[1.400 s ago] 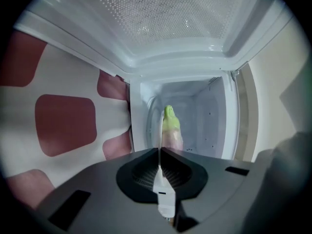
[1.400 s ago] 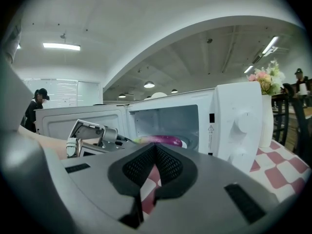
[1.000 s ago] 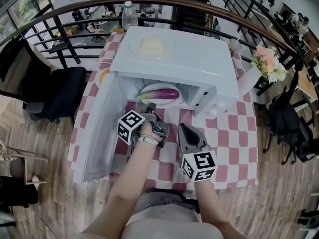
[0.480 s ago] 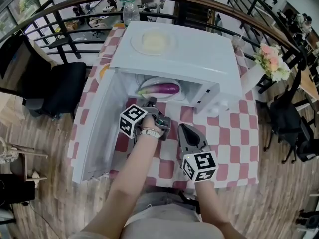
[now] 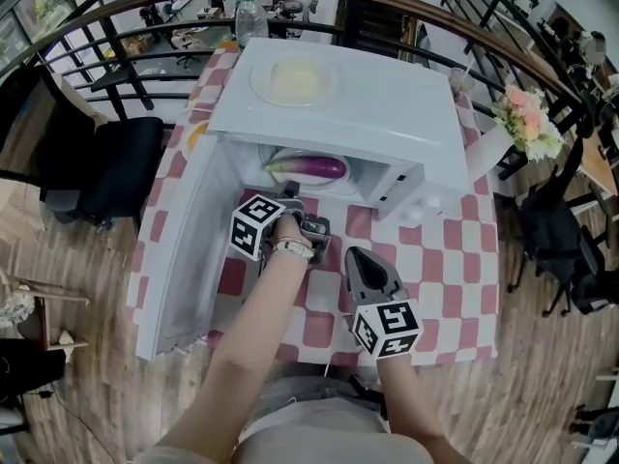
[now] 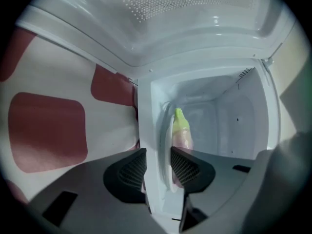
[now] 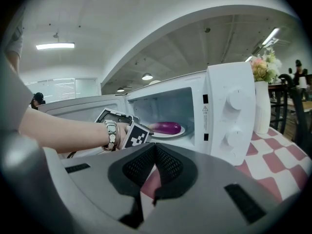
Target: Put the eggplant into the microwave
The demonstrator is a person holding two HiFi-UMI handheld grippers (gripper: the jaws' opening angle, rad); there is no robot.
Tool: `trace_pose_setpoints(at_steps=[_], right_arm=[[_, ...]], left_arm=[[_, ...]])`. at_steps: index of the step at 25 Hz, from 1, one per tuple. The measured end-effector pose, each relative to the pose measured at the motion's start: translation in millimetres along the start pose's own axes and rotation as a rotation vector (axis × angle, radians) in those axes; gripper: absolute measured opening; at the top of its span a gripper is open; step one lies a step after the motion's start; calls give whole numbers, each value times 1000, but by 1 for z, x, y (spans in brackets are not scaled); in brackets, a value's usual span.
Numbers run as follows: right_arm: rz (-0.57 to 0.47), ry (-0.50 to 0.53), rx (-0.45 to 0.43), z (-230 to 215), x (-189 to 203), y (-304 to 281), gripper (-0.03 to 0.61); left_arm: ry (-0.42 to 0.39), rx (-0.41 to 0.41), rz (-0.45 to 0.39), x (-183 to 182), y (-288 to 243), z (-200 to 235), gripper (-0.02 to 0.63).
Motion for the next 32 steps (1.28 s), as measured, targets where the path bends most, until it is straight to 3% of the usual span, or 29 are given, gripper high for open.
trace_pose_setpoints(at_steps=[8,17,32], right_arm=[[36,-20,3,-2,11,3,25],[43,-22,16,-5,5,2,25],[-45,15,27,0,-29,-2,23]], left_arm=[[37,-23,-40,0,-12,1,212],[69,-42,-14,-4,-27,1,273],[-61,-22,81,0,25,-16,256]])
Point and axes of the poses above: the fingertips, and each gripper's own axes: y backward along the fingers, z to its left, x out of its underside, the point moved 6 cm from there along y, backward along the fingers, and after that the axes turned 2 degrees about x, right-handed, at the moved point
